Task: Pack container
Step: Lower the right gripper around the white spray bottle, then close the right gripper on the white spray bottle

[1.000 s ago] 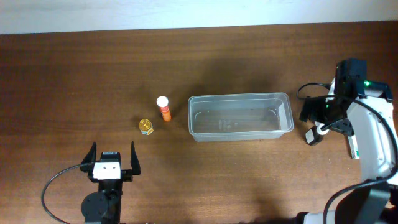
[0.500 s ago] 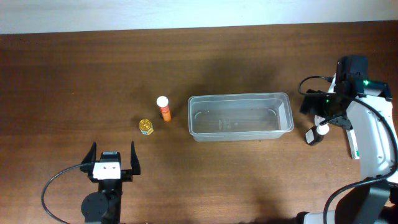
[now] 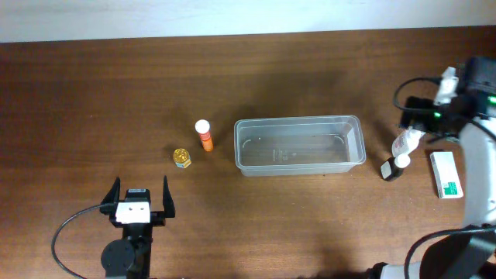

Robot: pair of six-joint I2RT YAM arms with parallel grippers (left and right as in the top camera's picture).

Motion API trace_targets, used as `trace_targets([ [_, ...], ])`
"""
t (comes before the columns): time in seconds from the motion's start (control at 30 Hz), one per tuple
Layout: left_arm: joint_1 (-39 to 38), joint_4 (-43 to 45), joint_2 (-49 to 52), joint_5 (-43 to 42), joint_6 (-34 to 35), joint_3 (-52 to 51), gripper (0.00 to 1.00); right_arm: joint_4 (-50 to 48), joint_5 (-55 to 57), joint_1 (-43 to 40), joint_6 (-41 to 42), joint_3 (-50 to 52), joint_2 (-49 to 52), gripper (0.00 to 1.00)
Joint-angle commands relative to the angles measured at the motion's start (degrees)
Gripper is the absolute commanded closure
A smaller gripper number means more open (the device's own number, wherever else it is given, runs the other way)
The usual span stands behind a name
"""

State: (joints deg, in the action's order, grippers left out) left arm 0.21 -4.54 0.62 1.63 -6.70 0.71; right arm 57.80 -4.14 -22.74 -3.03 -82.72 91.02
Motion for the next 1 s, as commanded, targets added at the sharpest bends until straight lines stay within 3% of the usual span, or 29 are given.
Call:
trace_targets([
  [0.0,0.3,-0.2,-0.3,-0.6,-0.9,-0.2,0.01,-0.7,-13.8,-5.2,-10.5,-0.9,0.6,0.02],
  [0.73,0.3,-0.2,-0.3,-0.6,-0.9,-0.2,0.01,-3.8,-8.0,-3.7,-8.5,-0.9,10.9,0.0],
  [0.97,0.3,-0.2,-0.3,-0.6,-0.9,-0.2,0.01,-4.1,-7.9,-2.1,-8.0,-0.9,12.3,0.06],
])
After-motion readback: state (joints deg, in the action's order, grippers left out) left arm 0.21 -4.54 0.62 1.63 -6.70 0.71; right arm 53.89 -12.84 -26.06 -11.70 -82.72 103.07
